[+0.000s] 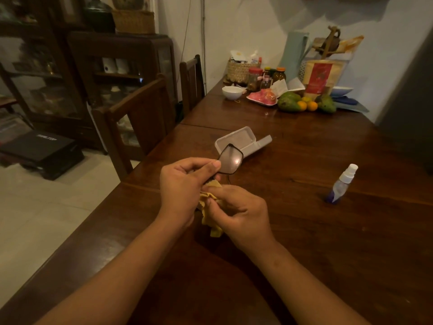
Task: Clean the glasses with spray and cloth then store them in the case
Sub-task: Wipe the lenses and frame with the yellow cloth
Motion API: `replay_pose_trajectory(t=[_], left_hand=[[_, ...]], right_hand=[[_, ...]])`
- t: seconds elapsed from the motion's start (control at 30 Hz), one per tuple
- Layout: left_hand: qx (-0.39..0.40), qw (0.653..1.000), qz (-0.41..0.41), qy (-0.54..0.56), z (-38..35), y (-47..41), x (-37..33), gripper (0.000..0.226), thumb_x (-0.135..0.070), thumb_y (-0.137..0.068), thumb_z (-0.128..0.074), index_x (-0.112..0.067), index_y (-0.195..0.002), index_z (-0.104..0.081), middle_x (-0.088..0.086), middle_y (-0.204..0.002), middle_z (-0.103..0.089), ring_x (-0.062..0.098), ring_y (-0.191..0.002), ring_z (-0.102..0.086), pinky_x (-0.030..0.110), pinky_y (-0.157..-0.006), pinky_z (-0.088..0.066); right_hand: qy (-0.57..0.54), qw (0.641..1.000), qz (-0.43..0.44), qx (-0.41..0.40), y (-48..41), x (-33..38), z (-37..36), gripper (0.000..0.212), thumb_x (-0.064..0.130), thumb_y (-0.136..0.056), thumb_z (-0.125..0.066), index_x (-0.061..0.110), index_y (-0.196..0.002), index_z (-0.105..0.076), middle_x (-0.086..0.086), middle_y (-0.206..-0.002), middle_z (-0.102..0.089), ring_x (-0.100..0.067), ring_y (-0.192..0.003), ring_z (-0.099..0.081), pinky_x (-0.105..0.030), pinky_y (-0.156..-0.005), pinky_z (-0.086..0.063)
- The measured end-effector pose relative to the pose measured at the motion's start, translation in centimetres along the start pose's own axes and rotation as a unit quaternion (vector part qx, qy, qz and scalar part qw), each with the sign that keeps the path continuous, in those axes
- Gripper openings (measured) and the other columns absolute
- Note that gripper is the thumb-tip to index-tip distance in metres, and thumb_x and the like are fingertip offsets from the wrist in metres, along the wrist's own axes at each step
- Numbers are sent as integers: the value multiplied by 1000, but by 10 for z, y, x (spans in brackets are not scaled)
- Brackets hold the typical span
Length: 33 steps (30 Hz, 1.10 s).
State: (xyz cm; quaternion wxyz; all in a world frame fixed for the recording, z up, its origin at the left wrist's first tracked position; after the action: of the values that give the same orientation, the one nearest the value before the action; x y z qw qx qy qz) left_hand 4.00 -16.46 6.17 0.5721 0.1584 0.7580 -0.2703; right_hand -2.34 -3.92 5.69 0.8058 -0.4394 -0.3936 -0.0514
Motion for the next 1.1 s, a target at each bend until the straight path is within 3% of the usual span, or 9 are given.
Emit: replay_pose_trajectory(t=[0.1, 0.3, 0.37, 0.5, 0.6, 0.73, 0.83, 1.1], left_hand=[[-1, 1000, -4, 4, 2, -1, -1, 6, -6, -78, -77, -4, -84, -76, 12, -67, -73, 20, -60, -68, 29, -56, -57], [-3, 1000, -24, -17, 3, -2, -3, 5, -7, -79, -77, -12, -81, -77, 13, -70, -74, 22, -62, -69, 33, -59, -58], [-4, 999, -29, -16, 4, -2, -5, 5, -7, -79, -77, -10, -82, -77, 13, -69, -74, 22, -62, -69, 33, -58, -59], [-5, 999, -38, -34, 4, 1, -9, 6, -9, -79, -77, -12, -84, -77, 9, -71, -75, 19, -64, -71, 27, -57, -58], [-7, 999, -31, -28, 6, 0, -7, 6, -9, -79, -77, -11, -84, -77, 10, -71, -75, 21, -64, -71, 32, -60, -59], [-23, 999, -20, -15, 10, -4, -5, 6, -8, -80, -77, -8, -86, -78, 13, -70, -74, 23, -63, -70, 33, -60, -57], [-26, 999, -22, -26, 9, -3, -6, 4, -9, -80, -78, -11, -84, -78, 11, -71, -75, 23, -65, -71, 34, -61, -59], [-53, 998, 9, 12, 17, -4, -1, 3, -7, -81, -76, -7, -83, -78, 14, -69, -73, 22, -63, -68, 31, -59, -56]], right_hand=[[-63, 997, -45, 10, 0, -8, 4, 21, 3, -87, -72, 14, -104, -78, 3, -102, -77, -10, -94, -72, -28, -78, -60], [-20, 1000, -23, 1, -1, -7, 7, 19, 15, -87, -71, 20, -104, -77, 9, -103, -76, -7, -99, -71, -42, -86, -58], [51, 999, -5, 8, 0, -5, 7, 21, 28, -91, -63, 30, -109, -75, 19, -107, -74, 0, -106, -66, -48, -98, -46], [179, 984, -8, 0, -2, -1, 9, 32, 50, -98, -43, 42, -111, -71, 27, -115, -69, 3, -128, -52, -47, -117, -13], [251, 968, 9, -4, -1, 4, 9, 23, 53, -94, -54, 47, -109, -70, 27, -118, -68, -6, -139, -44, -62, -119, -1], [304, 952, -1, -29, -4, 4, 17, 22, 59, -89, -58, 52, -108, -68, 18, -130, -64, -23, -152, -24, -73, -113, 10], [307, 950, -22, -41, -6, 5, 16, 25, 62, -87, -58, 53, -109, -68, 7, -143, -56, -34, -154, -10, -76, -111, 7], [311, 950, -13, -26, -5, 7, 10, 28, 64, -82, -61, 54, -107, -69, -3, -136, -40, -28, -139, -24, -74, -110, -18]])
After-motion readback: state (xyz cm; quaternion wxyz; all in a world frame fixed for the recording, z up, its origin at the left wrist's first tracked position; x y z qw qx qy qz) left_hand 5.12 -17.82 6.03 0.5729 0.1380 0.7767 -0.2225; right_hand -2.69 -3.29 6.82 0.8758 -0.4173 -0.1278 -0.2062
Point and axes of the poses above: each hand's wrist, its own y-axis away from the middle knuckle, its own z-axis out of the back of the hand, x = y × z, the point moved 10 cm from there along -y, towards the middle knuckle
